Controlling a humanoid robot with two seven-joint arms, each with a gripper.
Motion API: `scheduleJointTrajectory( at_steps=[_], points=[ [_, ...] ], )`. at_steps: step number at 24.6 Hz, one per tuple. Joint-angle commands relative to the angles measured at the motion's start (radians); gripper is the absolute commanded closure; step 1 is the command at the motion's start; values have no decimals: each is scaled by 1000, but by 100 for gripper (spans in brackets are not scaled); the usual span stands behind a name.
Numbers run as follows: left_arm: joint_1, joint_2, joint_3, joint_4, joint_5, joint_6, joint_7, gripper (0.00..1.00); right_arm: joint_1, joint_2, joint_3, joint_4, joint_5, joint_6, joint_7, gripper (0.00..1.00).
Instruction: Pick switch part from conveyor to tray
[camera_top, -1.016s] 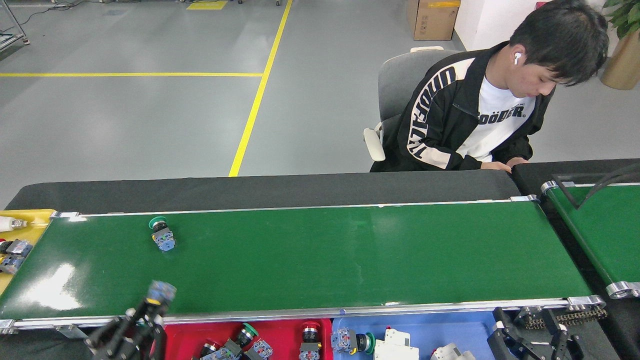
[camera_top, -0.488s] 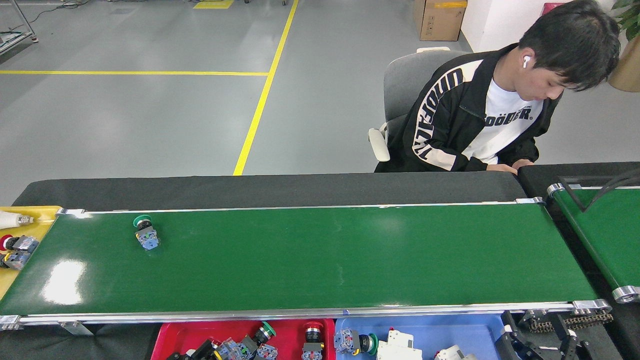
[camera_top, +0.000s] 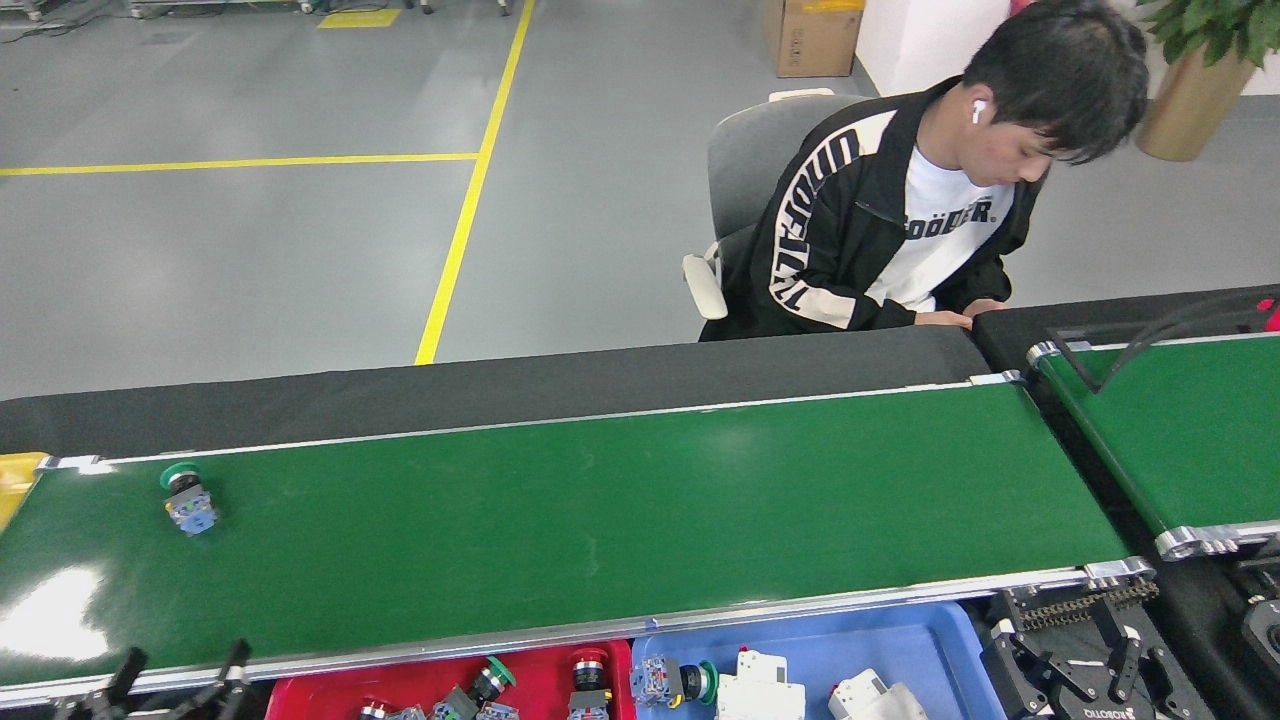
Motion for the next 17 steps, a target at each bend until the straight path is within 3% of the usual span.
scheduleJointTrajectory(
  at_steps=[1, 7, 17],
  points=[
    [-22, 51, 31, 52, 7, 71, -4, 0, -13, 2, -1, 11, -15, -4, 1, 1],
    [-1, 160, 166, 200, 83, 84, -23, 0, -39, -12, -1, 149, -35, -147, -2, 1],
    [-45, 274, 131, 347, 152, 93, -26, 0, -48, -18, -2, 163, -36, -248, -2, 1]
  ],
)
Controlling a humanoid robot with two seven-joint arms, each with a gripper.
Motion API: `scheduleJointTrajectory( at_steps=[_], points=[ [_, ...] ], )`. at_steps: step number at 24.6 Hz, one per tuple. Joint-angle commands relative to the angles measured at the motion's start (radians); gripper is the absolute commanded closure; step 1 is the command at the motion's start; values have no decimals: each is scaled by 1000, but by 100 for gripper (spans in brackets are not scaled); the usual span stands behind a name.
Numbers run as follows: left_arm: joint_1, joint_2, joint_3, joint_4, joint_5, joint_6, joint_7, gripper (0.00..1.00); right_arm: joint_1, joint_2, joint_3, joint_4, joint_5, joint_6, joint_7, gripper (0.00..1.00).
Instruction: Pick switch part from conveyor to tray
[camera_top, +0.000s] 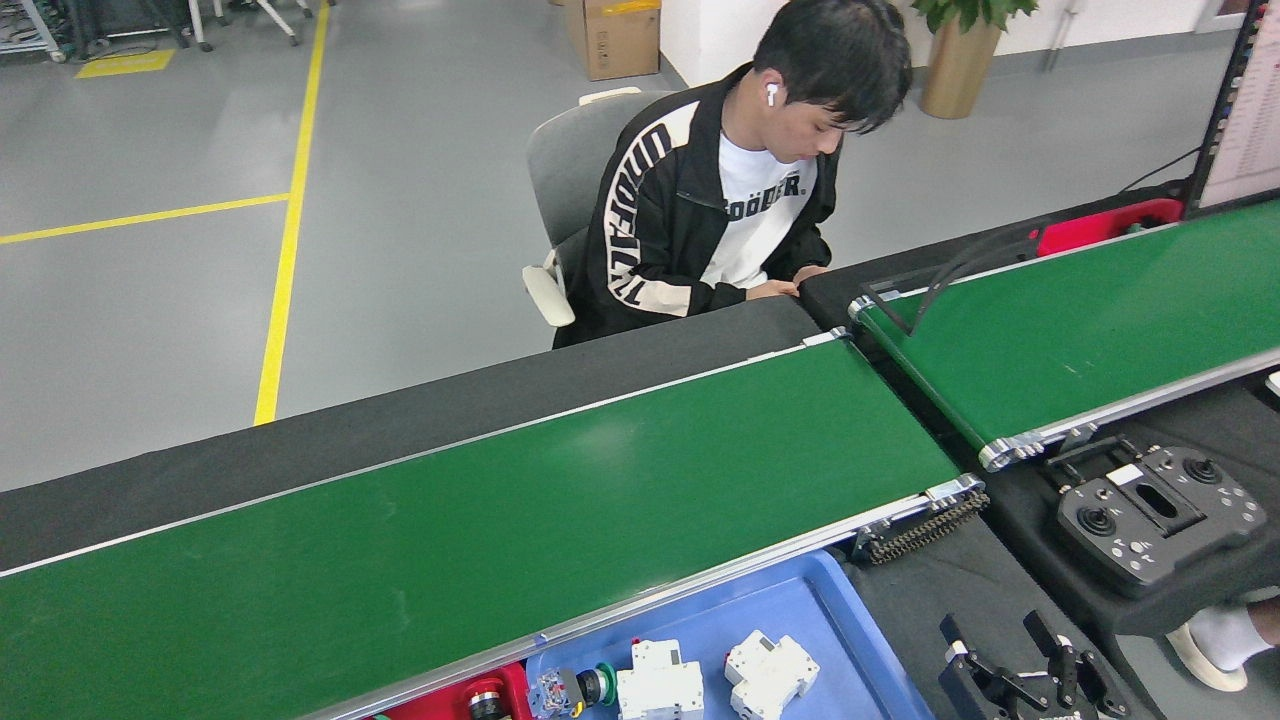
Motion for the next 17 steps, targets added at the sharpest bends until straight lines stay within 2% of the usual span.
scheduleJointTrajectory(
  at_steps=[1, 4, 5, 7, 8, 9, 11, 13, 17],
  points=[
    [-48, 54, -15, 55, 0, 10, 8, 0, -9, -10, -2, -9, -4, -24, -4, 1],
    [-160, 138, -86, 262, -6, 30, 33, 4, -16, -4, -3, -10, -4, -20, -1, 1],
    [-197, 172, -134, 331, -6, 44, 70, 12, -19, -4, -3, -12, -4, -20, -1, 1],
    [-238, 236, -253, 442, 0, 55, 137, 37, -20, -2, -3, -15, -4, -21, -1, 1],
    [-246, 256, -287, 477, 10, 45, 151, 56, -19, -2, -3, -16, -4, -21, -1, 1],
    [-251, 267, -305, 506, 19, 42, 157, 70, -20, -2, -3, -16, -4, -21, -1, 1],
    [-252, 270, -315, 514, 37, 32, 159, 90, -23, -1, -3, -16, -4, -20, -1, 1],
    [-252, 267, -313, 514, 39, 30, 166, 95, -29, -1, -3, -16, -4, -20, 0, 1],
    [-252, 240, -305, 488, 66, 29, 177, 97, -31, -1, -2, -16, -4, -15, 0, 1]
  ],
)
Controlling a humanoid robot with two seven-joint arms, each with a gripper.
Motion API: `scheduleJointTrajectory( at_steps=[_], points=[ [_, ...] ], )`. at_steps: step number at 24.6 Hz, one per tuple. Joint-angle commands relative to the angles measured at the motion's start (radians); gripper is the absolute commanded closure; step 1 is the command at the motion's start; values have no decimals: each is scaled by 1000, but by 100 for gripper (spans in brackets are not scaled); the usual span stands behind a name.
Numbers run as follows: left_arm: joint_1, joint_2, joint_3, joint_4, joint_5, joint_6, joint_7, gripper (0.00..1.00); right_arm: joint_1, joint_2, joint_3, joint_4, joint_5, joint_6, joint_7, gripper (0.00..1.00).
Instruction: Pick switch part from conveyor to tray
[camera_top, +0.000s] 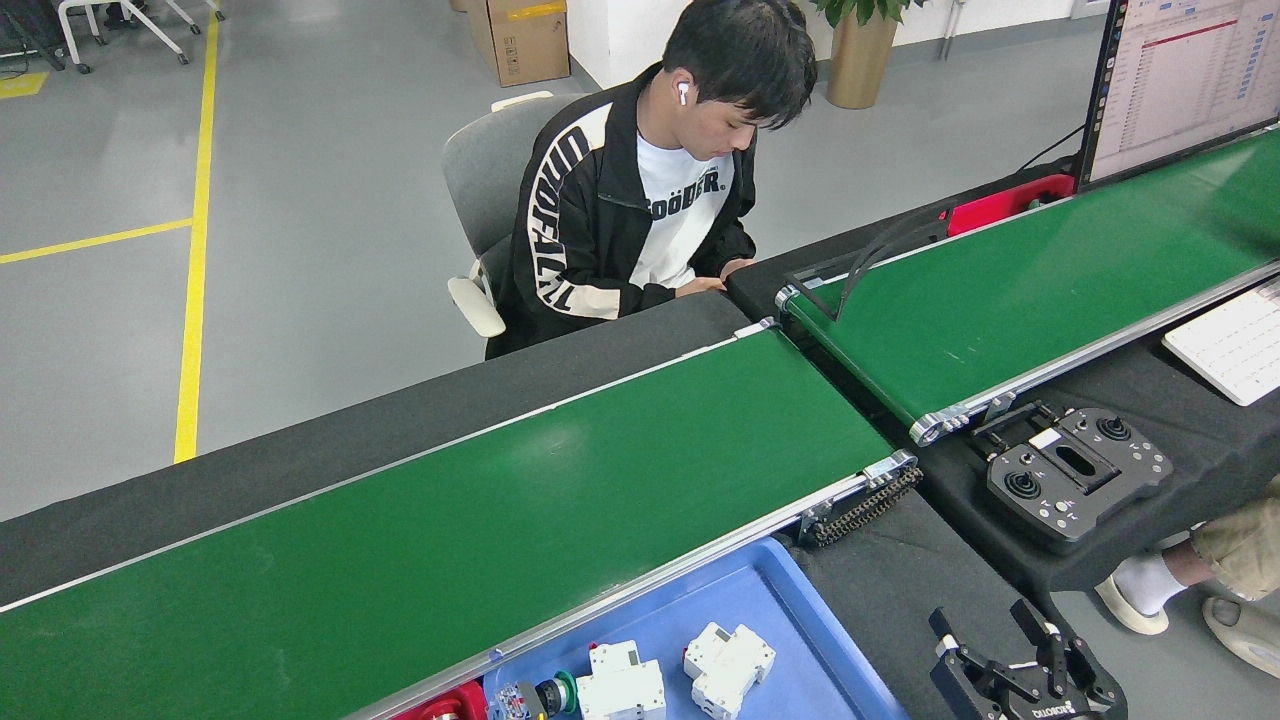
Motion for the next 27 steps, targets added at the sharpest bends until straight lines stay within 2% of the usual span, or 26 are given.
scheduleJointTrajectory(
  at_steps=[1, 4, 7, 11, 14, 18, 20, 24, 27],
  points=[
    [7, -16, 3, -58, 36, -10, 8, 97, -12, -1, -3, -14, -4, 5, 0, 1],
    [138, -48, 6, -251, 117, -25, 6, 97, -7, -1, -11, -15, -4, 8, 0, 1],
    [282, -115, 12, -507, 172, -39, 6, 96, -2, 0, -57, -18, -4, 10, 0, 1],
    [451, -221, -9, -888, 161, -91, 2, 95, 2, 0, -132, -38, -5, 7, 0, 1],
    [514, -287, -98, -1072, 57, -145, 8, 94, 1, -1, -160, -72, -53, 7, 5, 1],
    [507, -368, -196, -1152, -112, -312, 14, 94, 5, 8, -186, -163, -73, 8, 15, 1],
    [477, -399, -262, -1152, -211, -369, 32, 94, 4, 39, -186, -190, -73, 10, 17, 2],
    [457, -390, -399, -1152, -297, -393, 54, 93, -4, 71, -184, -210, -68, 13, 37, 2],
    [461, -379, -427, -1152, -345, -396, 78, 92, -36, 74, -174, -210, -58, 30, 70, 2]
  ],
)
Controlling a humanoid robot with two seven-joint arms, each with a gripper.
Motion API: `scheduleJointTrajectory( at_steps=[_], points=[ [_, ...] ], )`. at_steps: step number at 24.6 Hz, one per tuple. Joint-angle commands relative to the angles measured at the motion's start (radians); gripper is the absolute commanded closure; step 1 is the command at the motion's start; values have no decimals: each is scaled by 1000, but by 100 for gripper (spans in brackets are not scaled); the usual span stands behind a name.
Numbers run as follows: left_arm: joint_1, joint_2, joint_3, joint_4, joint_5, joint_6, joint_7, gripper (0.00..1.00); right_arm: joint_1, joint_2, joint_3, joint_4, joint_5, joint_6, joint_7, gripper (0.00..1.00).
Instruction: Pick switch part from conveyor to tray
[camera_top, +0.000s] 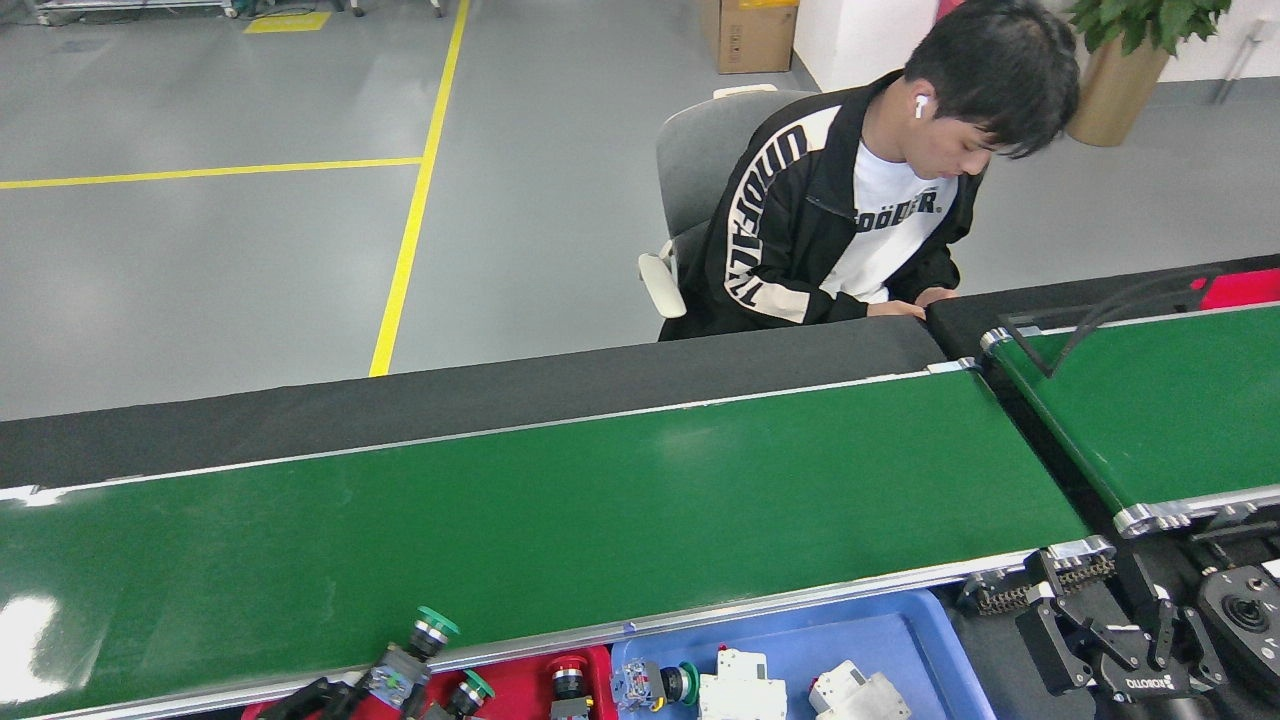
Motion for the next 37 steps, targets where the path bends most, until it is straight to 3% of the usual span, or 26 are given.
scheduleJointTrajectory(
  at_steps=[1, 2, 4, 5, 8, 12, 17, 22, 27, 31, 37],
  points=[
    [-1, 15, -2, -13, -16, -8, 27, 88, -36, 1, 12, -12, 11, 13, 20, 2],
    [0, 14, -1, -13, -16, -8, 29, 73, -59, 4, 29, -8, 31, 28, 25, 2],
    [0, -5, 9, -13, -16, -8, 29, 33, -96, 9, 88, 3, 77, 102, 26, 2],
    [0, -12, 9, -13, -14, -8, 30, 0, -109, 7, 126, 15, 92, 151, 26, 2],
    [2, -26, 7, -13, -13, -9, 30, 0, -123, -2, 218, 23, 100, 248, 26, 2],
    [-1, -78, 36, -13, -8, -6, 30, 0, -111, -2, 247, 20, 100, 249, 14, 2],
    [-9, -227, 220, -13, -8, 2, -34, 0, -94, 0, 250, 23, 92, 240, -47, 2],
    [-34, -307, 398, -13, -7, 17, -86, 0, -50, 0, 241, 12, 88, 126, -67, 2],
    [-38, -312, 536, -13, 61, 68, -125, 0, 52, 9, 272, -22, 189, 128, -90, 4],
    [-38, -308, 521, -13, 49, 158, -120, 0, 62, 29, 293, -23, 223, 128, -121, 4],
    [-63, -333, 381, -15, 10, 267, -126, 0, 96, 33, 289, -23, 223, 129, -144, 2]
  ],
)
